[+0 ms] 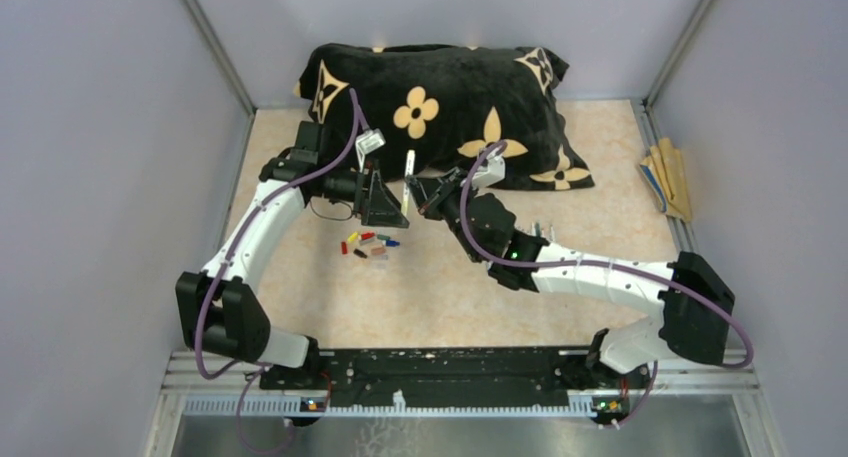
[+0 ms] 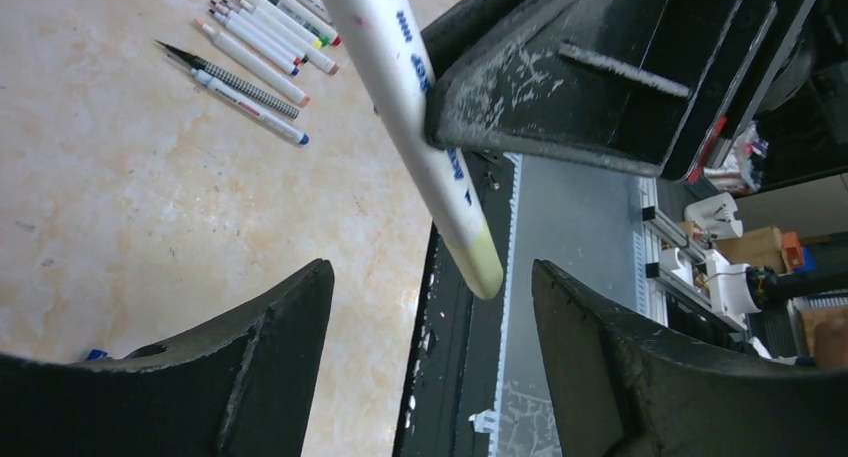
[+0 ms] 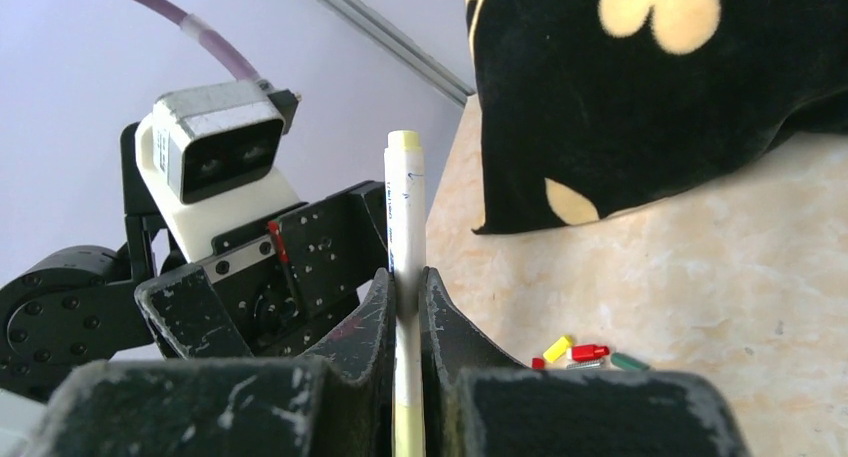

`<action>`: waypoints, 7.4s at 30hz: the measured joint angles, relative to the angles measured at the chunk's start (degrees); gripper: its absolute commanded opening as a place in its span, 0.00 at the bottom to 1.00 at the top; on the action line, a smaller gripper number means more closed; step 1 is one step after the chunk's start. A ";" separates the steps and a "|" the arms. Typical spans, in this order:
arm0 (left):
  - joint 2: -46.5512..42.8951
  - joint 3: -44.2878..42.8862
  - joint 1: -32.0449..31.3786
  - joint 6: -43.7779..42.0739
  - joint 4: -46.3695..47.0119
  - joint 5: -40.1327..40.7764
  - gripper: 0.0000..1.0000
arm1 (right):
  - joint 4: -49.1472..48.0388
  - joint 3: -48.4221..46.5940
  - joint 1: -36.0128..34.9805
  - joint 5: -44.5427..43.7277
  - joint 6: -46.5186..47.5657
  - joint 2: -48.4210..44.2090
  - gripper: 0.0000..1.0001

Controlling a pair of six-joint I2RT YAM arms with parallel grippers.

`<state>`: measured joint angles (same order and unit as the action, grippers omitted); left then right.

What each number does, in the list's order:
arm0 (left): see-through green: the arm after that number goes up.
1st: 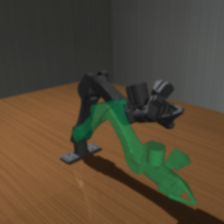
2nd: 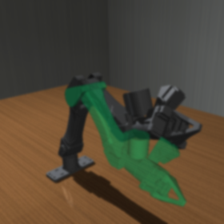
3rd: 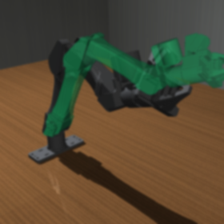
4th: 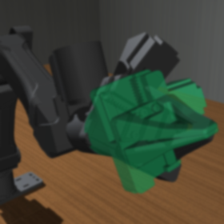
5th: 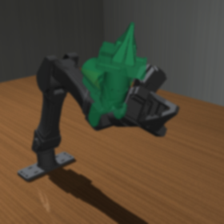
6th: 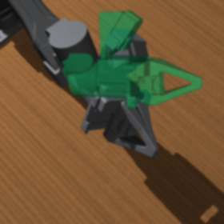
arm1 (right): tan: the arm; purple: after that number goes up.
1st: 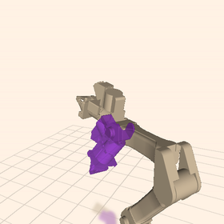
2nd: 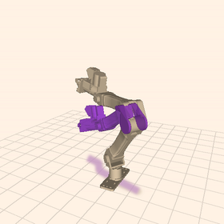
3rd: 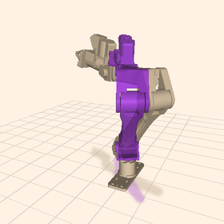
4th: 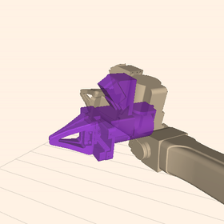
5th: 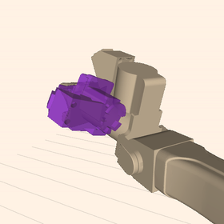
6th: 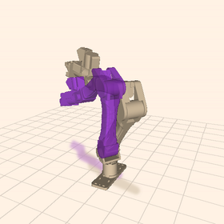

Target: Open the pen caps

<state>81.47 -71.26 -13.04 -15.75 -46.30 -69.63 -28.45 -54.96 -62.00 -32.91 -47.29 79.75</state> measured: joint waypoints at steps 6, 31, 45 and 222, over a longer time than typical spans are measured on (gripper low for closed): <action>0.28 -0.31 0.00 1.42 1.40 -1.88 0.45 | -0.85 -0.68 -0.68 0.22 -0.83 2.12 0.00; -4.70 -2.64 -4.74 -34.29 -8.00 30.32 0.00 | 22.71 -7.72 19.28 30.12 -2.16 -8.81 0.58; -18.82 4.68 -18.86 -62.58 -7.76 52.76 0.00 | 36.02 -14.45 21.84 71.08 0.22 3.78 0.62; -6.34 12.94 0.24 -27.26 8.68 40.13 0.99 | 27.02 16.94 18.53 12.26 10.21 -5.33 0.98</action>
<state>75.13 -58.33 -12.80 -43.00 -37.63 -29.50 -1.43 -38.02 -43.46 -20.64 -37.08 74.41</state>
